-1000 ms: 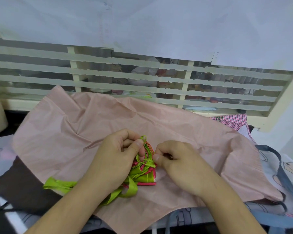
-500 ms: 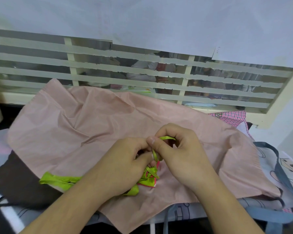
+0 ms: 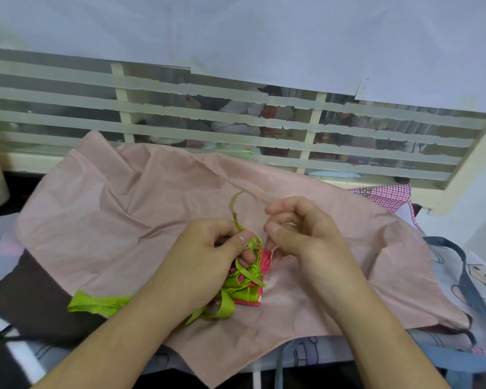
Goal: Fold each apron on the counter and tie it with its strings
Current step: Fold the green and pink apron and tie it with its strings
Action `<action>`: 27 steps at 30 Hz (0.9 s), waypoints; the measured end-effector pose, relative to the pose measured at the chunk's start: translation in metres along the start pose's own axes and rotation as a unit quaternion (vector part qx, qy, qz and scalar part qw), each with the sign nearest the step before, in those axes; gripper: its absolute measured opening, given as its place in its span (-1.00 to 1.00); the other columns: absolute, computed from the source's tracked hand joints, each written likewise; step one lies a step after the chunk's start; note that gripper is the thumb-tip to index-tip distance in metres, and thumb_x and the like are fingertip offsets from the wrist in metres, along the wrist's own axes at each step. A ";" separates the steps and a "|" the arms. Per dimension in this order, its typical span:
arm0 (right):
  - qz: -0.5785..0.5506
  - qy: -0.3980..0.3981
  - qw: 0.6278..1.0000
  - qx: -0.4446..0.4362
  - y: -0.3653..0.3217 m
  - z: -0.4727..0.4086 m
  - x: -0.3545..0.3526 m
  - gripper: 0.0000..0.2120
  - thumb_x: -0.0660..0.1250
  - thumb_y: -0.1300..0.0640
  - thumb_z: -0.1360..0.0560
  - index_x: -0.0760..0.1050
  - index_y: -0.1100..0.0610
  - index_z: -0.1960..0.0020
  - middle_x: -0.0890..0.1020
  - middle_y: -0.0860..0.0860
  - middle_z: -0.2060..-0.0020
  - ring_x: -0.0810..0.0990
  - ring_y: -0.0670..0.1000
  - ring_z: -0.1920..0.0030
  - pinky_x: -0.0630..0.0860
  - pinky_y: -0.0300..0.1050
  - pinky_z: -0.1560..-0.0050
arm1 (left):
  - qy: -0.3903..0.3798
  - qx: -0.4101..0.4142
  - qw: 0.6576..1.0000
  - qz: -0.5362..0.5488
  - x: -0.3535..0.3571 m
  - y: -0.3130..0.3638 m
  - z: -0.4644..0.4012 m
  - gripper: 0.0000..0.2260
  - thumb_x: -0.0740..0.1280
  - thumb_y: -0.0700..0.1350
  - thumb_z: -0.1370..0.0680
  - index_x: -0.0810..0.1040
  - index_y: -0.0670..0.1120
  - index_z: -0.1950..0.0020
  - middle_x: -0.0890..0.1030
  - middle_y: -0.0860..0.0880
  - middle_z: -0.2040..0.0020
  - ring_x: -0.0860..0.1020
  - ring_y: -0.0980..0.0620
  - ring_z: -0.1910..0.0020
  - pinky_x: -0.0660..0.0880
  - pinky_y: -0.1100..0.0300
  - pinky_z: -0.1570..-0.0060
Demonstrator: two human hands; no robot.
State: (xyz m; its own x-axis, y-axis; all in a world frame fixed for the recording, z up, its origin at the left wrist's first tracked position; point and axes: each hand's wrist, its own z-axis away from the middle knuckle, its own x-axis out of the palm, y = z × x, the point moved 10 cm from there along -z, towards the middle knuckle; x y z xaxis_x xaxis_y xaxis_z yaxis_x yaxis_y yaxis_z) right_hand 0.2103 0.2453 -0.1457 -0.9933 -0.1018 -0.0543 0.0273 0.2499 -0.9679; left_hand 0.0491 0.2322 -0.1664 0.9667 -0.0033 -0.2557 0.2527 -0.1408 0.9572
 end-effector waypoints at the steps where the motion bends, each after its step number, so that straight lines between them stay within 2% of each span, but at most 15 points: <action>1: 0.053 -0.013 0.999 -0.004 0.000 0.001 0.004 -0.81 0.46 0.11 -0.41 0.63 0.12 0.00 0.64 0.10 0.23 0.61 0.09 0.24 0.55 0.04 0.20 | 0.003 -0.003 1.000 0.008 -0.001 -0.001 0.000 -0.70 0.38 -0.12 -0.65 0.69 -0.09 0.27 0.71 -0.02 0.31 0.63 0.07 0.31 0.55 0.06 0.11; 3: 0.142 -0.034 0.989 -0.012 0.000 0.003 0.012 -0.91 0.53 0.09 -0.45 0.63 0.06 0.11 0.64 0.03 0.29 0.59 0.01 0.28 0.56 0.00 0.21 | 0.001 -0.012 1.000 0.012 -0.001 -0.002 0.000 -0.73 0.38 -0.13 -0.65 0.71 -0.11 0.23 0.73 -0.03 0.29 0.66 0.05 0.27 0.62 0.01 0.04; 5: 0.174 -0.029 0.984 -0.016 0.001 0.003 0.013 -0.86 0.53 0.19 -0.51 0.60 0.06 0.17 0.61 0.01 0.32 0.55 -0.03 0.31 0.54 -0.04 0.25 | -0.008 -0.017 1.000 0.018 0.000 -0.003 0.000 -0.76 0.39 -0.13 -0.65 0.73 -0.12 0.19 0.74 -0.06 0.26 0.70 -0.05 0.22 0.64 -0.07 -0.03; 7: 0.177 -0.019 0.984 -0.015 0.000 0.003 0.010 -0.82 0.49 0.27 -0.53 0.58 0.08 0.19 0.57 0.02 0.34 0.54 -0.02 0.32 0.53 -0.03 0.26 | -0.011 -0.019 0.999 0.031 0.000 -0.004 0.000 -0.79 0.40 -0.14 -0.64 0.75 -0.13 0.15 0.75 -0.07 0.24 0.72 -0.13 0.17 0.66 -0.09 -0.04; 10: 0.172 -0.027 0.985 0.008 0.004 0.004 0.011 -0.83 0.43 0.29 -0.58 0.57 0.12 0.17 0.59 0.07 0.35 0.58 -0.03 0.33 0.54 -0.13 0.29 | -0.004 -0.014 0.999 0.038 -0.003 -0.002 -0.002 -0.84 0.42 -0.18 -0.63 0.74 -0.16 0.11 0.75 -0.08 0.24 0.74 -0.04 0.19 0.68 -0.04 0.01; 14: 0.156 -0.044 0.986 0.029 0.007 0.004 0.013 -0.86 0.38 0.30 -0.61 0.55 0.18 0.13 0.65 0.12 0.36 0.58 -0.05 0.34 0.50 -0.21 0.28 | -0.008 -0.016 0.998 0.060 -0.005 -0.004 -0.003 -0.88 0.43 -0.22 -0.61 0.75 -0.17 0.08 0.76 -0.11 0.21 0.75 -0.07 0.16 0.67 0.03 0.05; 17: 0.159 -0.049 0.986 0.027 0.006 0.004 0.012 -0.85 0.37 0.35 -0.59 0.54 0.18 0.12 0.67 0.12 0.35 0.61 -0.01 0.33 0.53 -0.13 0.24 | -0.015 -0.021 0.997 0.076 -0.005 -0.007 -0.003 -0.92 0.44 -0.24 -0.60 0.75 -0.17 0.02 0.77 -0.12 0.19 0.76 -0.07 0.15 0.66 0.10 0.08; 20: 0.143 -0.045 0.989 -0.009 -0.005 0.005 0.012 -0.78 0.38 0.45 -0.53 0.54 0.13 0.08 0.66 0.16 0.28 0.67 0.13 0.27 0.60 0.01 0.23 | -0.016 -0.031 0.996 0.085 -0.004 -0.010 -0.004 -0.94 0.46 -0.25 -0.59 0.73 -0.19 -0.02 0.77 -0.13 0.18 0.76 -0.07 0.16 0.65 0.13 0.10; 22: 0.157 -0.056 0.986 -0.031 -0.011 0.007 0.015 -0.74 0.45 0.39 -0.51 0.59 0.03 0.06 0.68 0.09 0.22 0.67 0.18 0.20 0.62 0.12 0.19 | -0.019 -0.029 0.996 0.082 -0.004 -0.009 -0.003 -0.93 0.45 -0.28 -0.59 0.71 -0.21 -0.04 0.76 -0.14 0.19 0.75 -0.06 0.17 0.64 0.16 0.13; 25: 0.204 -0.077 0.975 -0.044 -0.013 0.010 0.023 -0.81 0.54 0.22 -0.49 0.64 -0.06 0.06 0.68 -0.09 0.20 0.65 0.11 0.15 0.66 0.21 0.13 | -0.026 -0.014 0.996 0.085 -0.003 -0.005 -0.001 -0.81 0.42 -0.38 -0.57 0.61 -0.16 -0.13 0.75 -0.15 0.20 0.75 -0.10 0.19 0.63 0.15 0.15; 27: 0.197 -0.072 0.977 -0.033 -0.011 0.009 0.023 -0.80 0.54 0.26 -0.48 0.67 -0.04 0.11 0.68 -0.06 0.26 0.67 0.13 0.15 0.65 0.26 0.09 | -0.030 -0.010 0.996 0.083 -0.001 -0.002 0.001 -0.77 0.42 -0.39 -0.56 0.58 -0.14 -0.15 0.75 -0.15 0.20 0.75 -0.12 0.17 0.64 0.09 0.10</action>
State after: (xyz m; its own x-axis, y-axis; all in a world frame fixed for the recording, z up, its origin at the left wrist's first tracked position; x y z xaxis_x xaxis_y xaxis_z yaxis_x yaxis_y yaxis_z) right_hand 0.1882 0.2314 -0.1387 -0.8811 -0.1192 -0.4576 0.3914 0.3591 -0.8473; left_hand 0.0476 0.2320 -0.1686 0.9913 -0.0840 -0.1012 0.0914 -0.1135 0.9893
